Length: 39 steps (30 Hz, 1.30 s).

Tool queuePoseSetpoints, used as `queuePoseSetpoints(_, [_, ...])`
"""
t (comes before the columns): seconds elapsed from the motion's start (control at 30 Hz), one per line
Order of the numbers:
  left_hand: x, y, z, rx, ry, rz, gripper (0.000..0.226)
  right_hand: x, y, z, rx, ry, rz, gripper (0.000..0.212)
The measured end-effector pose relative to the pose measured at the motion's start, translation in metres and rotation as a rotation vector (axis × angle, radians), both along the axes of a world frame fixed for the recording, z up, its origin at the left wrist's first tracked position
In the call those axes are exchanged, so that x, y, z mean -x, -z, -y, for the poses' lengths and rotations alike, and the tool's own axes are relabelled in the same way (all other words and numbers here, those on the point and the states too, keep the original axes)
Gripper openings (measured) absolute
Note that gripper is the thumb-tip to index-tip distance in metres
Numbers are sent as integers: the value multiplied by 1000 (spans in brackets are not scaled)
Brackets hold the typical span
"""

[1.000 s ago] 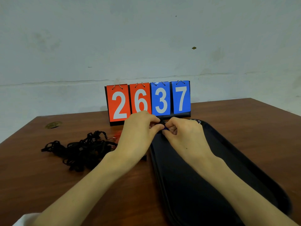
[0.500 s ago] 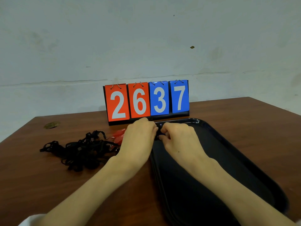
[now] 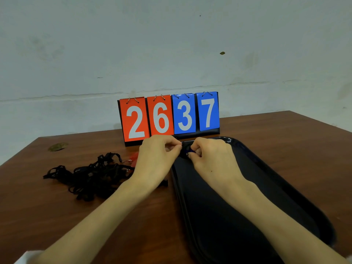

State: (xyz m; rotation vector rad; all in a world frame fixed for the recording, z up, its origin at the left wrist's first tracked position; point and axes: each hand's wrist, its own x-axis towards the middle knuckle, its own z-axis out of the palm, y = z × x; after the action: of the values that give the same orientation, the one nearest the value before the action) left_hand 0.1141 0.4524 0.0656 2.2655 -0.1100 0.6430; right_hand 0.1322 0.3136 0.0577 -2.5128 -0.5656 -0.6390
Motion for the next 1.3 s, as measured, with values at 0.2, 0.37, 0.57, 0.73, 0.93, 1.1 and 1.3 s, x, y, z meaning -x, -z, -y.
queuePoseSetpoints(0.2, [-1,-4,-2,-182,8,20,17,1,0,-1,47,-28,0,14])
queuePoseSetpoints(0.37, [0,3,-1,-282,-32,71,8,4,4,-4,43,-36,3,12])
queuePoseSetpoints(0.57, [-9,-4,-3,422,88,-315,17,2,1,-4,-12,-40,-3,11])
queuePoseSetpoints(0.73, [-9,-5,-8,470,195,-511,21,3,3,-3,10,-47,-27,10])
queuePoseSetpoints(0.93, [-10,1,-8,175,139,-289,11,2,6,-6,54,-47,-52,12])
queuePoseSetpoints(1.1, [-4,4,-1,70,2,-51,7,1,4,-4,39,-32,-26,12])
queuePoseSetpoints(1.3, [-11,4,-7,307,91,-221,9,2,4,-6,29,-29,-61,12])
